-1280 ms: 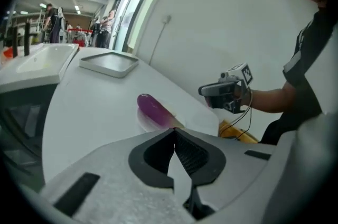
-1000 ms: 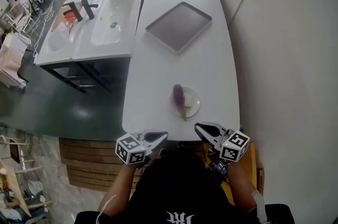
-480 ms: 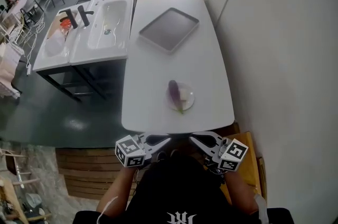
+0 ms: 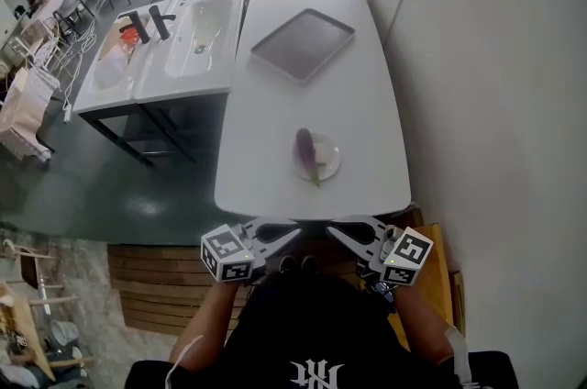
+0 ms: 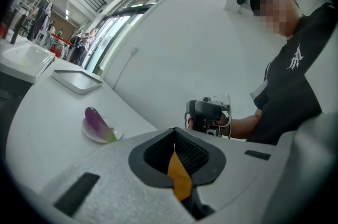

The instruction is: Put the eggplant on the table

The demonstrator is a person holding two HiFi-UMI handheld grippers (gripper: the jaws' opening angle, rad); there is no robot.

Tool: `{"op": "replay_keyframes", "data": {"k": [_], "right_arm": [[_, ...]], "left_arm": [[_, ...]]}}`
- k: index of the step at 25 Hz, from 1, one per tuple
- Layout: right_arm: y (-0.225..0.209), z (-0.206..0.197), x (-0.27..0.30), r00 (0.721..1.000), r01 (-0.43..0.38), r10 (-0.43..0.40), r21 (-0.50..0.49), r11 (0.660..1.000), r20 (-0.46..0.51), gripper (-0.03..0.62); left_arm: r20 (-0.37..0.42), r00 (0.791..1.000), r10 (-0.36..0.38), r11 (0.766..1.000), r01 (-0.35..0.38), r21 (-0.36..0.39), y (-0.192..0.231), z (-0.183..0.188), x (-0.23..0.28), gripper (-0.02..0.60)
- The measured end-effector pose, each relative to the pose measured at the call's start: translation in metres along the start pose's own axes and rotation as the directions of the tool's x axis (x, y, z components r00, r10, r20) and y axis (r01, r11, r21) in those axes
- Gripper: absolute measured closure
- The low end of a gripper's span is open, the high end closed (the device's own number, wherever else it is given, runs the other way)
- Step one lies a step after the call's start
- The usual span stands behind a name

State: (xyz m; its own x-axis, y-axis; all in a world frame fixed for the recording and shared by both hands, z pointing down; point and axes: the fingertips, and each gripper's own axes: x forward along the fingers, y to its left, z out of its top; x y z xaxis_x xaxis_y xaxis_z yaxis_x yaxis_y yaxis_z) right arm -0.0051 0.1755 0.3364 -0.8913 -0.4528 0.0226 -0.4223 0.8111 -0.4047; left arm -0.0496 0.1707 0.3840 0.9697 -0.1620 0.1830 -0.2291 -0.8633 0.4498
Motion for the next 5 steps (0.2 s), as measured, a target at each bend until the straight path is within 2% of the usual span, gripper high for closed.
{"op": "replay_keyframes", "data": {"k": [5], "right_arm": [[-0.0103, 0.0087, -0.0099, 1.000, -0.008, 0.008, -0.005, 1.000, 0.003, 0.591]], "left_arm": [[0.010, 1.000, 0.027, 0.999, -0.027, 0.022, 0.0034, 0.0074, 0.0097, 0.574]]}}
